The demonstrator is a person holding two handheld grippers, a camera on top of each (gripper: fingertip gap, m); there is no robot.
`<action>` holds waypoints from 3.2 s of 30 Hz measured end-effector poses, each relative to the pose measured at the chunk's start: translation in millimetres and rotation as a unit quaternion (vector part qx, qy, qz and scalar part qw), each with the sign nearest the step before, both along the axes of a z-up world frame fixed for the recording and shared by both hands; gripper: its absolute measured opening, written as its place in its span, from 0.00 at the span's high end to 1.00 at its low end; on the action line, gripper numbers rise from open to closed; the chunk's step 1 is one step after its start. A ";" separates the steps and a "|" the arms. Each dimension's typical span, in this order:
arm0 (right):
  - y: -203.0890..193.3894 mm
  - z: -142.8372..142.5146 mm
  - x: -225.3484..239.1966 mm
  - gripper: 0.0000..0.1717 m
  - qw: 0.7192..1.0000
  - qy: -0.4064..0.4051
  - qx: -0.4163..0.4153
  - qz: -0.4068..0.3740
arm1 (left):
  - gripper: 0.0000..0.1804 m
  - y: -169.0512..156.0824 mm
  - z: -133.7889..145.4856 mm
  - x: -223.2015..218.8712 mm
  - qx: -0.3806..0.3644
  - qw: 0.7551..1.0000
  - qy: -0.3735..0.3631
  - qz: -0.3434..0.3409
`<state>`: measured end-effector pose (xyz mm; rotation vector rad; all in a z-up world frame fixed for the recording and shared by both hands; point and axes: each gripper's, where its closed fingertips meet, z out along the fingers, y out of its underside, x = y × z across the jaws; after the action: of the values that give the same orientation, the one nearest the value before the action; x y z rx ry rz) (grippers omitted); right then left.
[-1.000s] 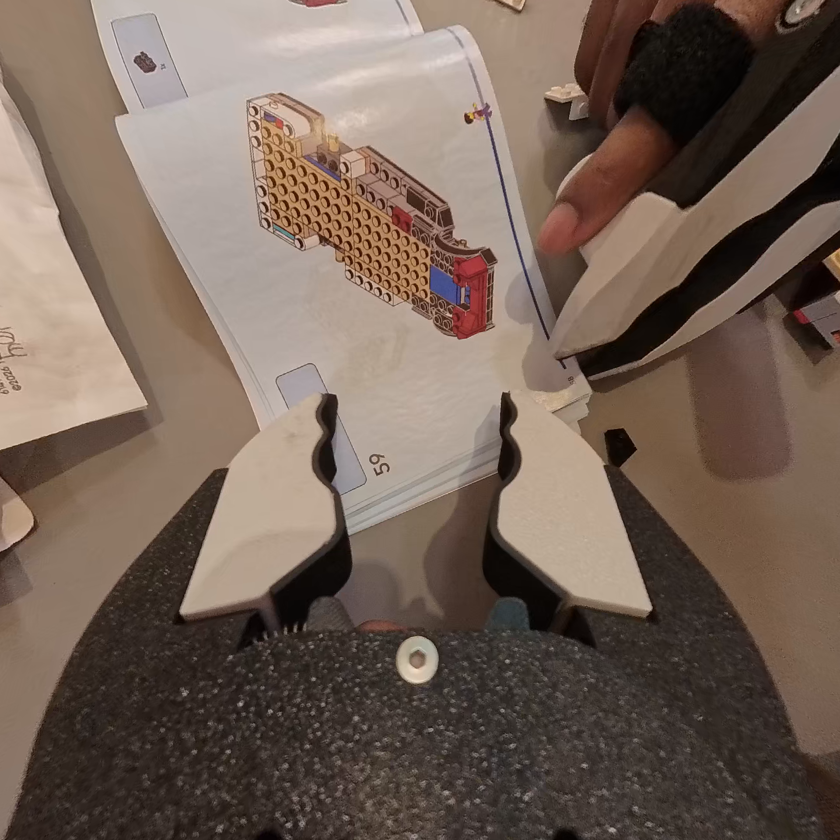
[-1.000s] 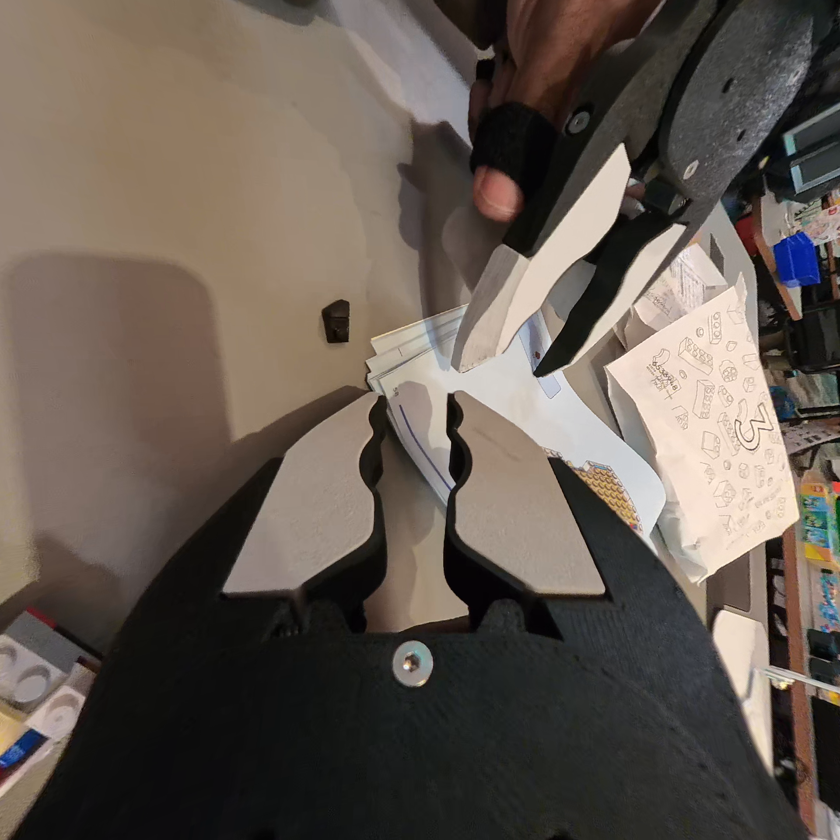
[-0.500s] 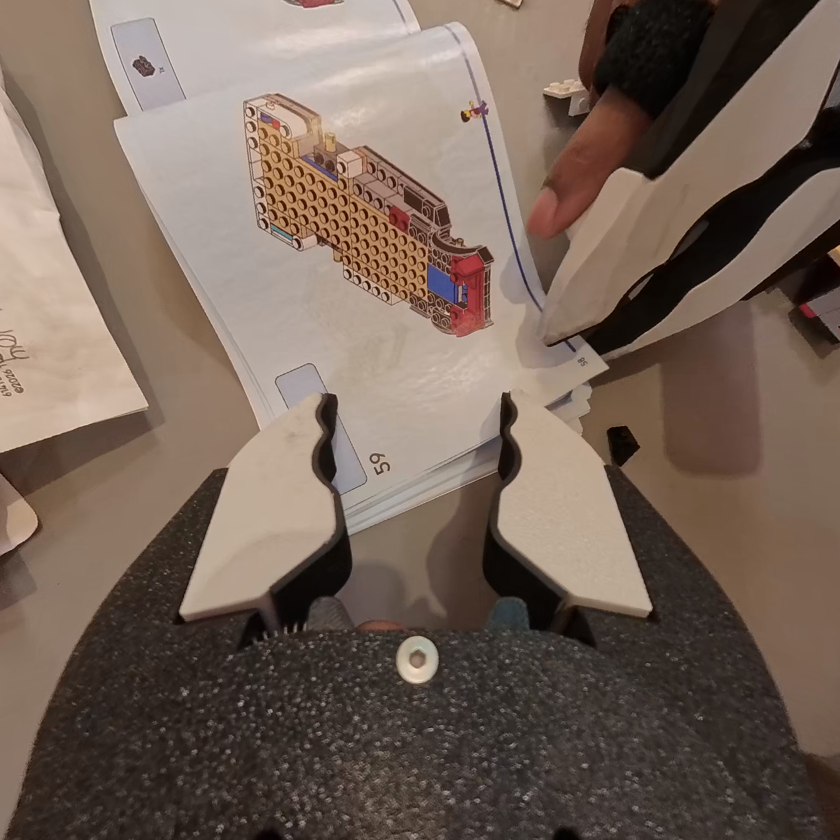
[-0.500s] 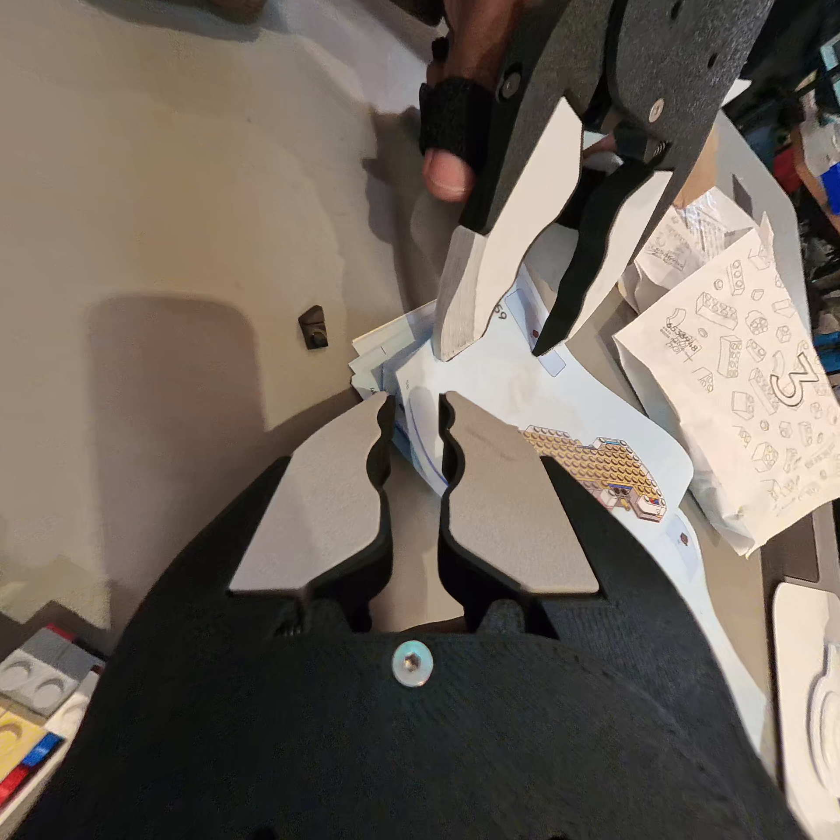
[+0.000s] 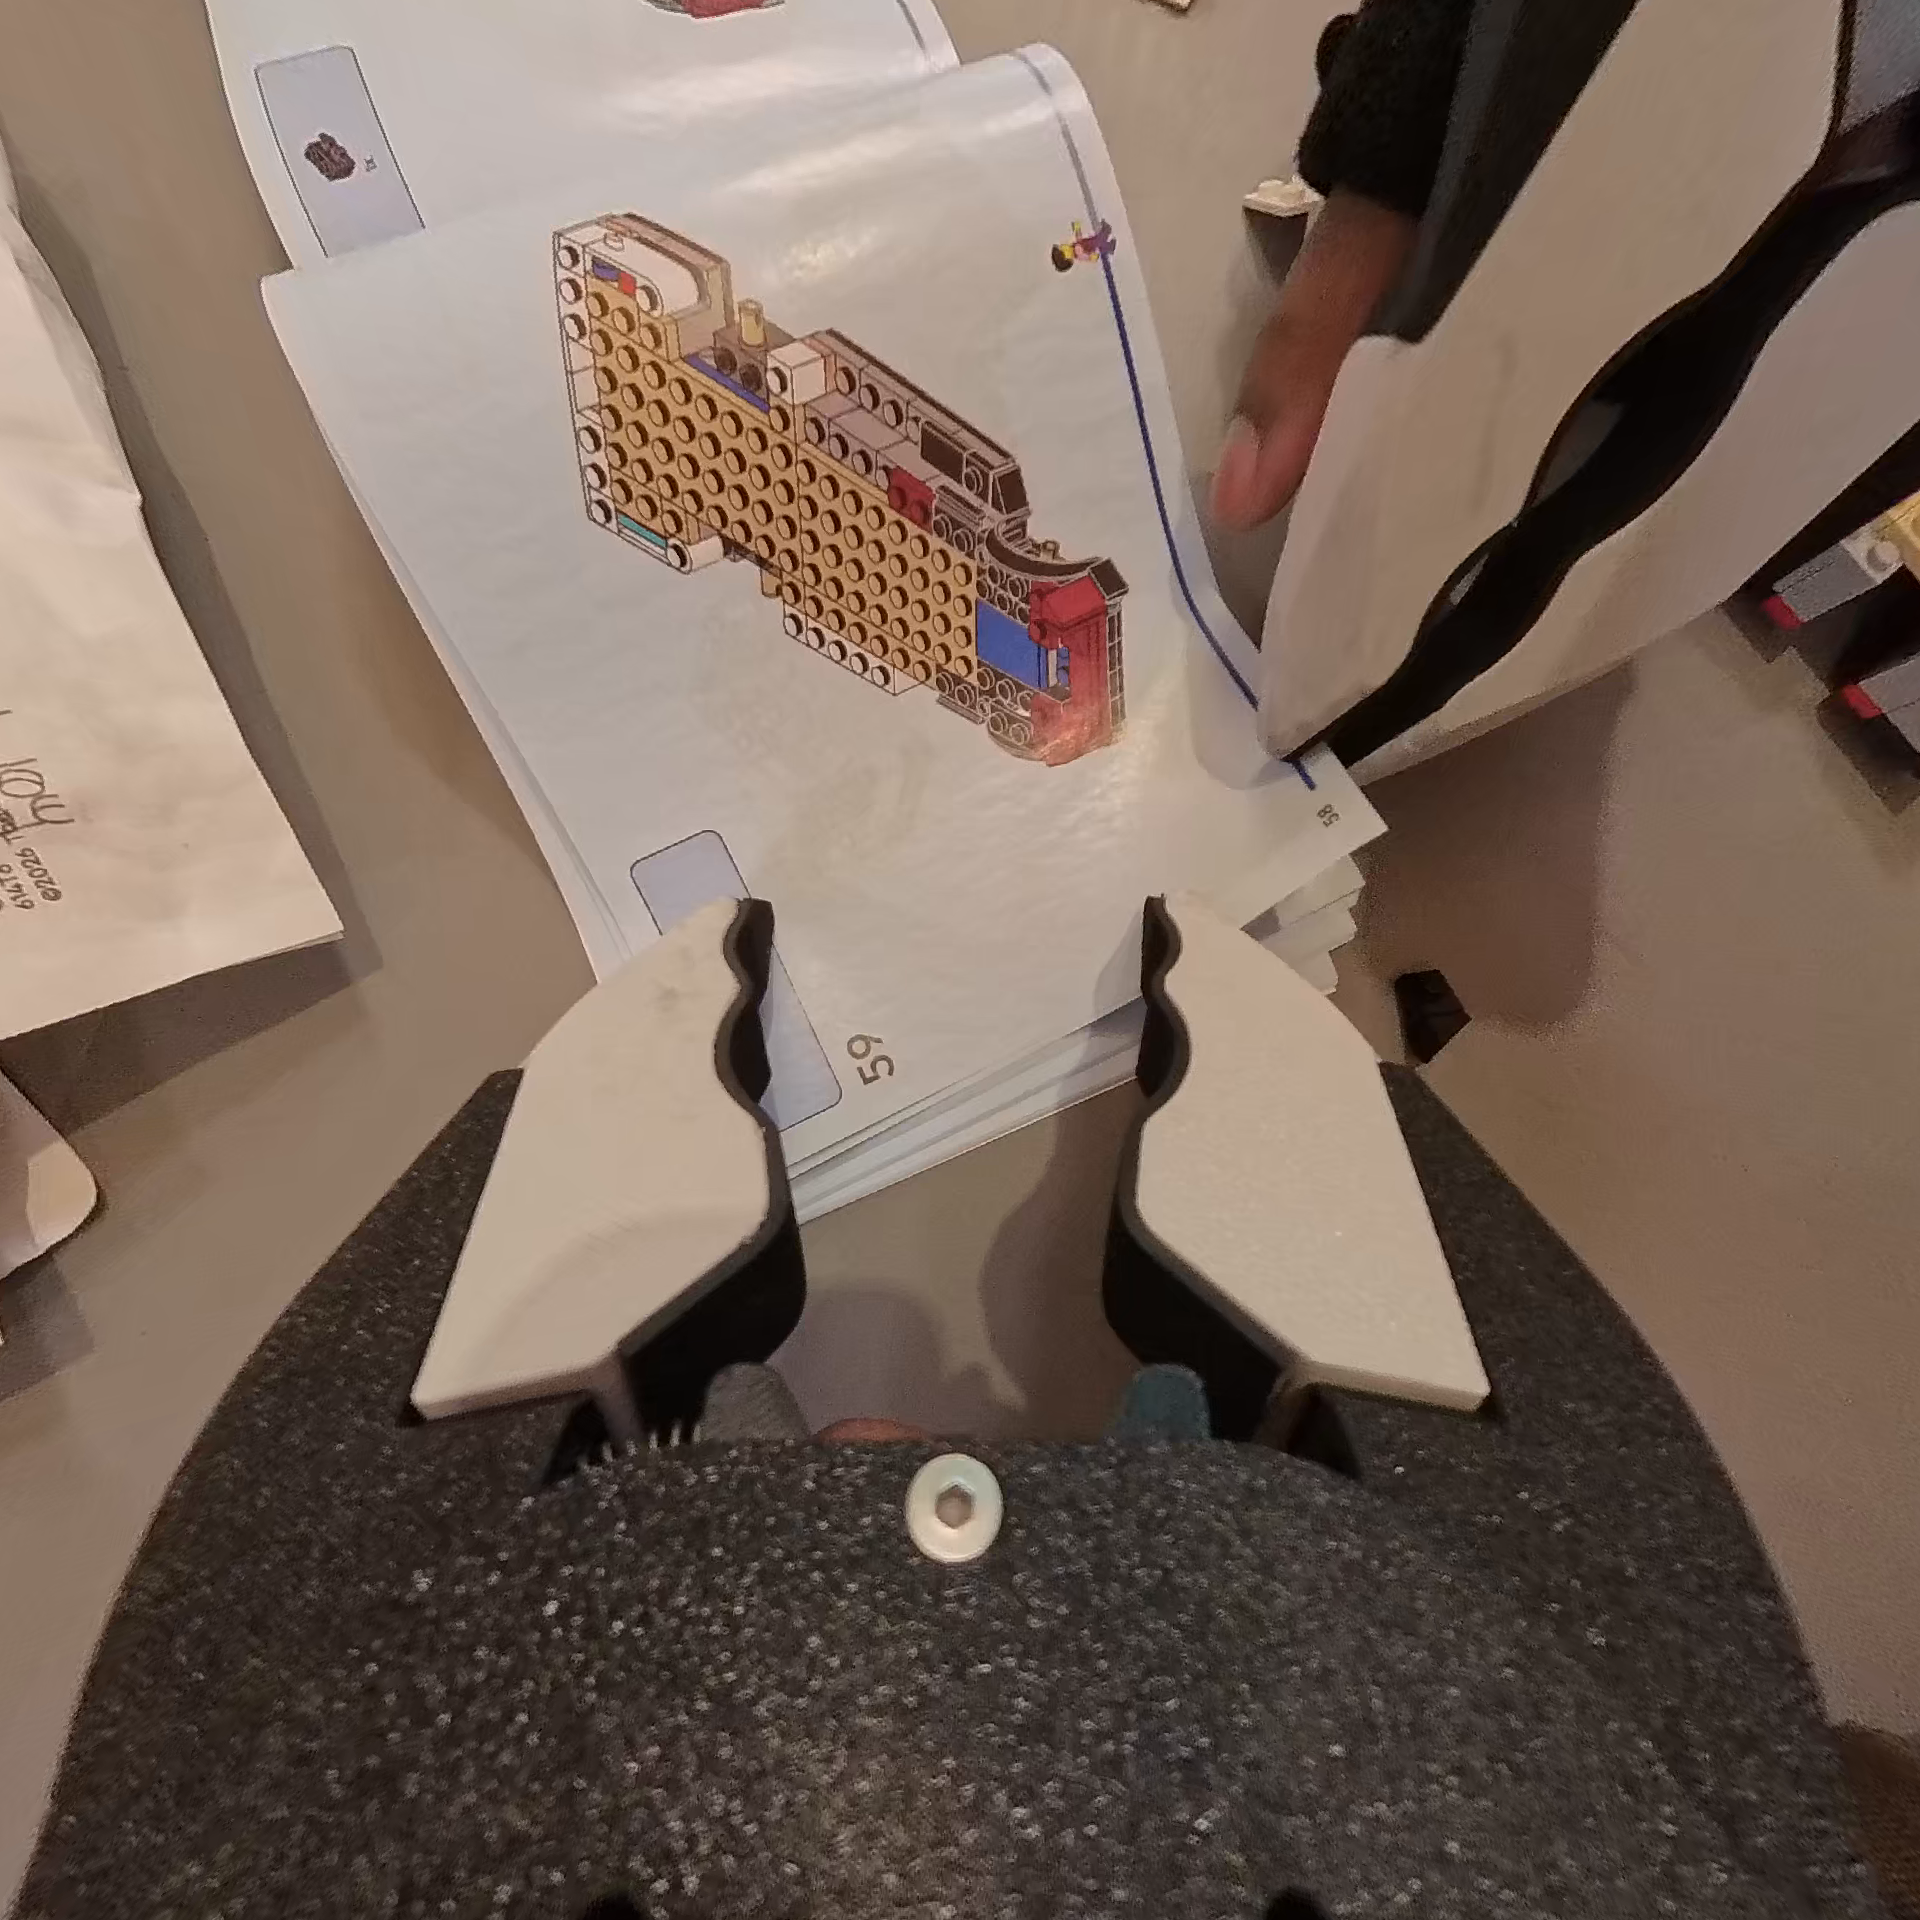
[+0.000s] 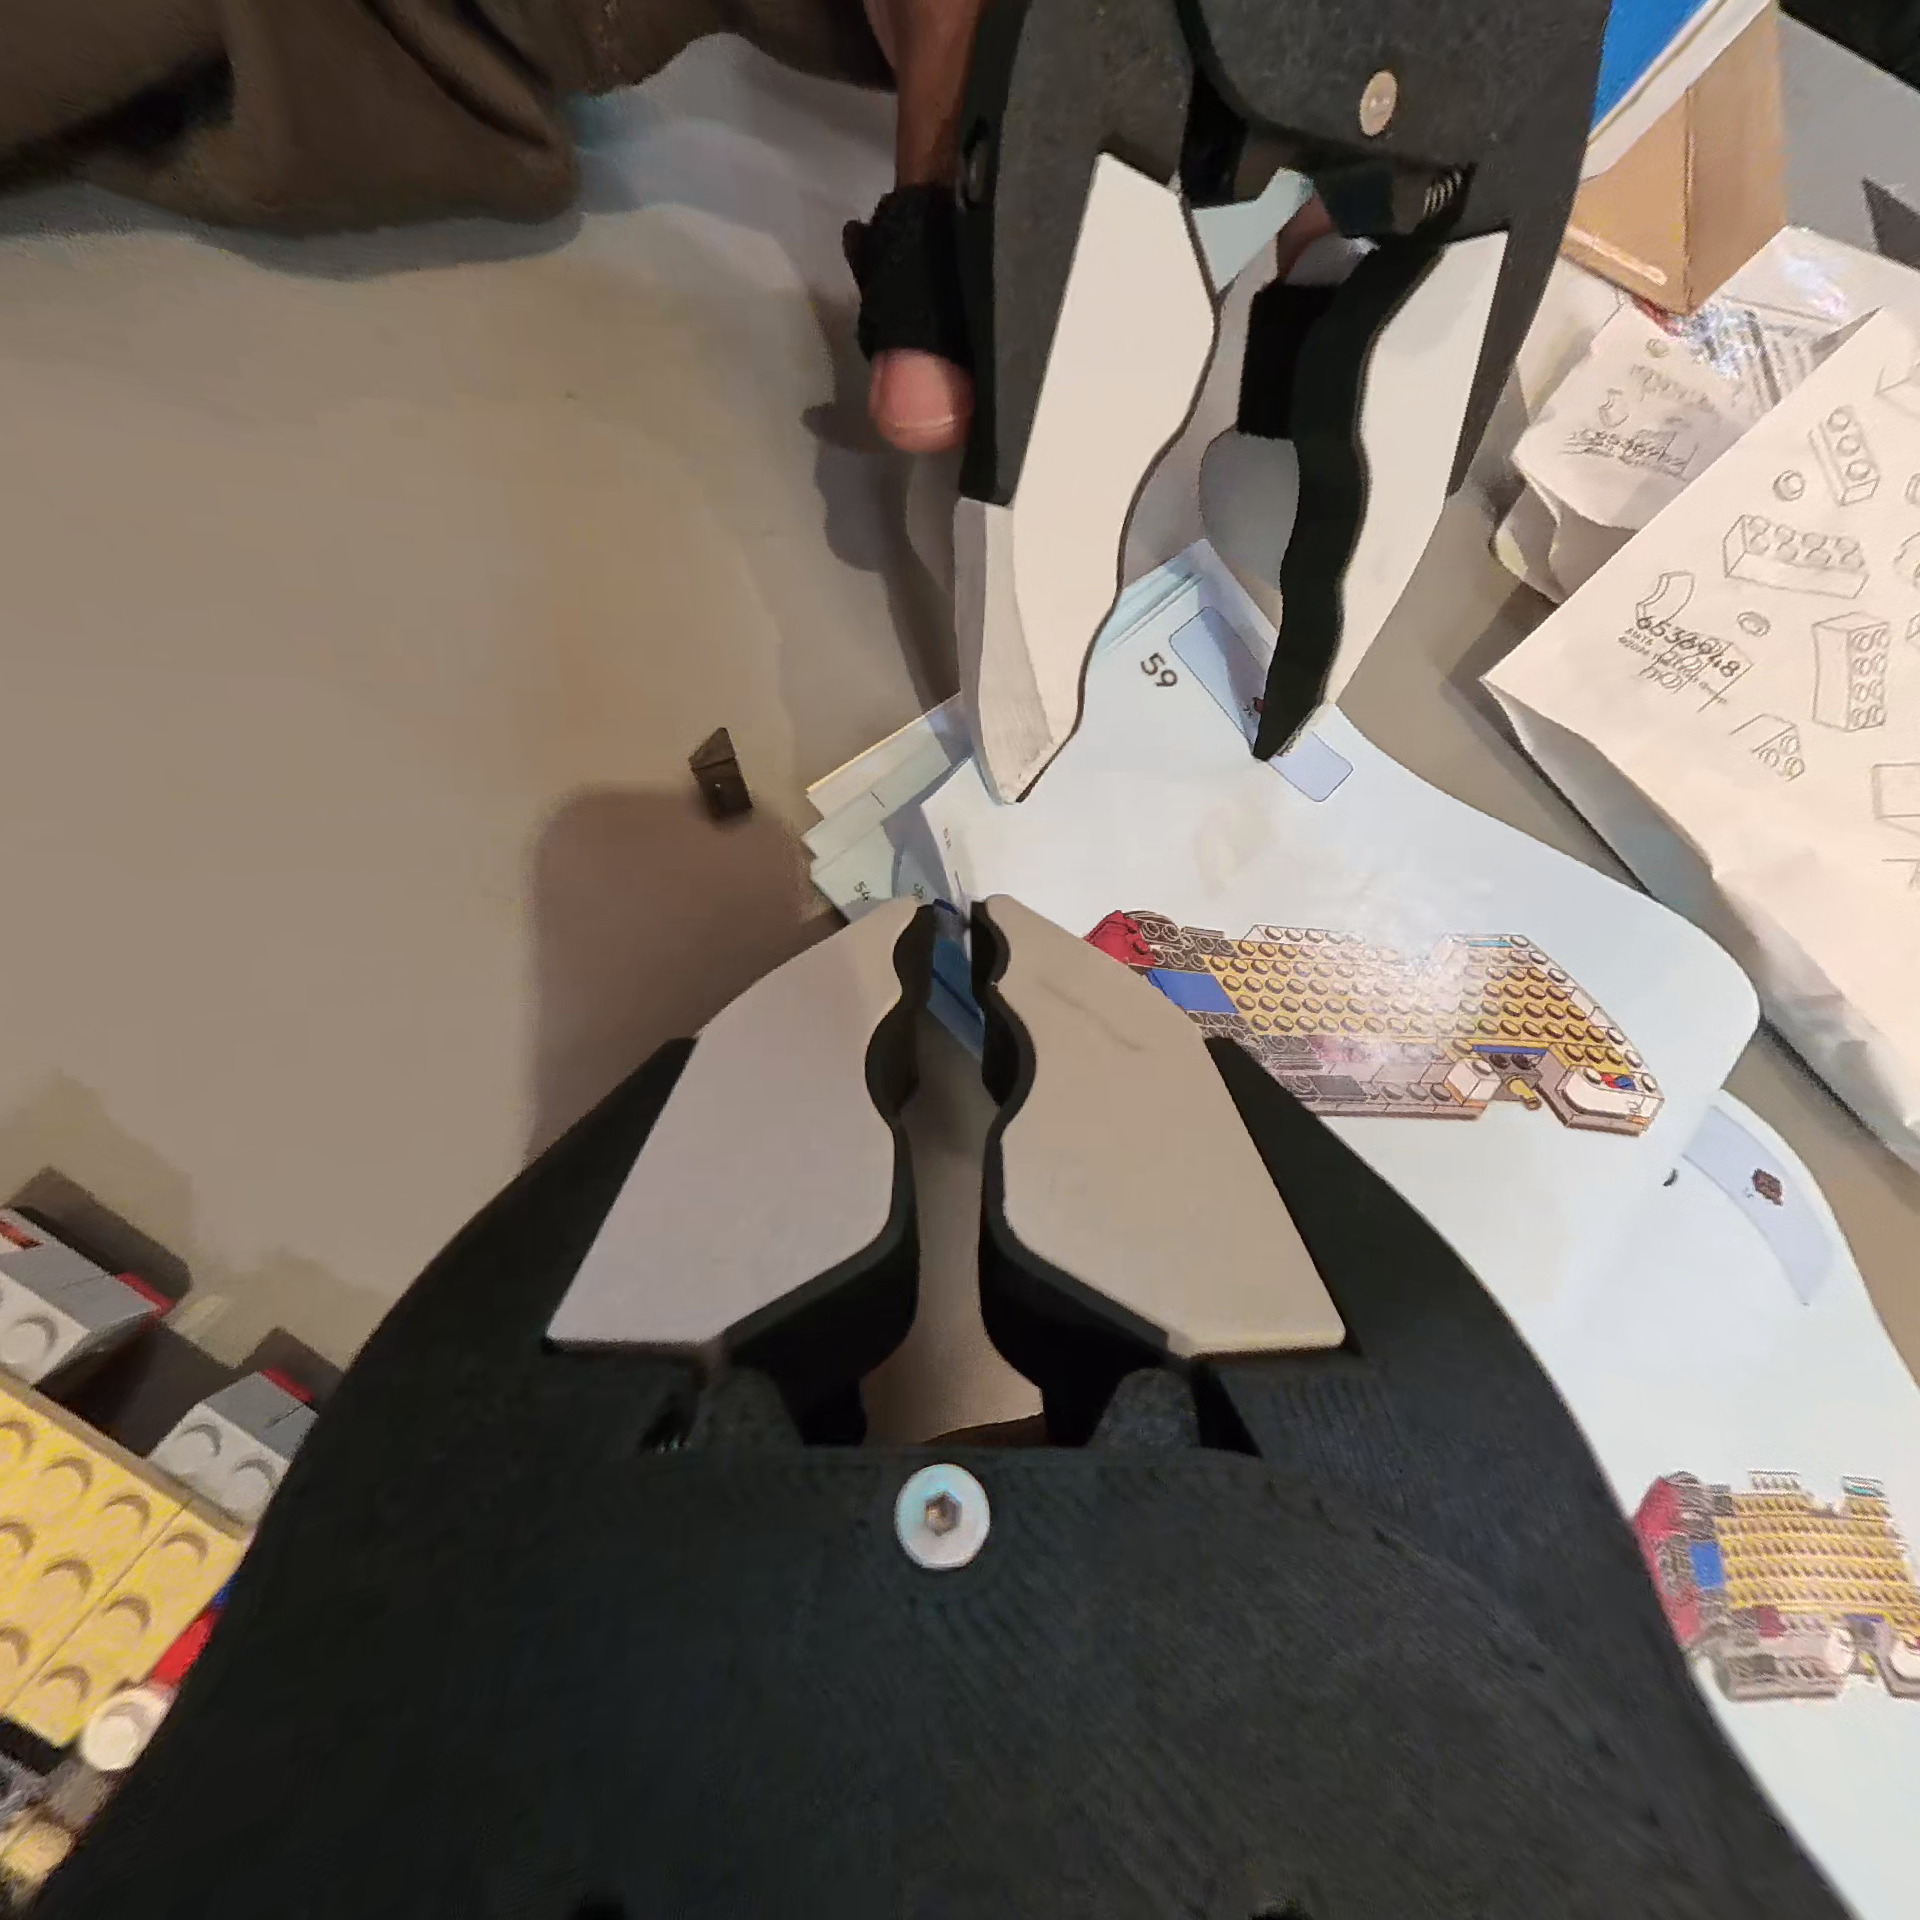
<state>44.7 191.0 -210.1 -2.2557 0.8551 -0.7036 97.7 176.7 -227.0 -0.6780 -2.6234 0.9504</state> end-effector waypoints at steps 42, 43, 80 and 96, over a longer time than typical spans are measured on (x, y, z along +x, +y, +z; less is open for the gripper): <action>-161.2 116.1 1.1 1.00 0.918 -0.200 0.240 -0.243 | 0.61 -37.1 90.4 91.5 -0.253 0.940 -0.007 0.229; -164.1 116.1 -0.4 1.00 0.917 -0.203 0.239 -0.246 | 0.61 -37.0 90.8 92.2 -0.254 0.939 -0.007 0.230; -221.9 108.7 -15.1 1.00 0.914 -0.219 0.205 -0.272 | 0.62 -38.8 75.2 89.2 -0.225 0.949 -0.033 0.218; -218.3 111.1 -15.0 1.00 0.916 -0.222 0.207 -0.264 | 0.62 -38.6 74.6 89.1 -0.223 0.950 -0.035 0.217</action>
<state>29.7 -27.3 -99.0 -1.4095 1.2490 -1.1019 186.8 138.1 -152.4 -0.2140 -2.6925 1.7099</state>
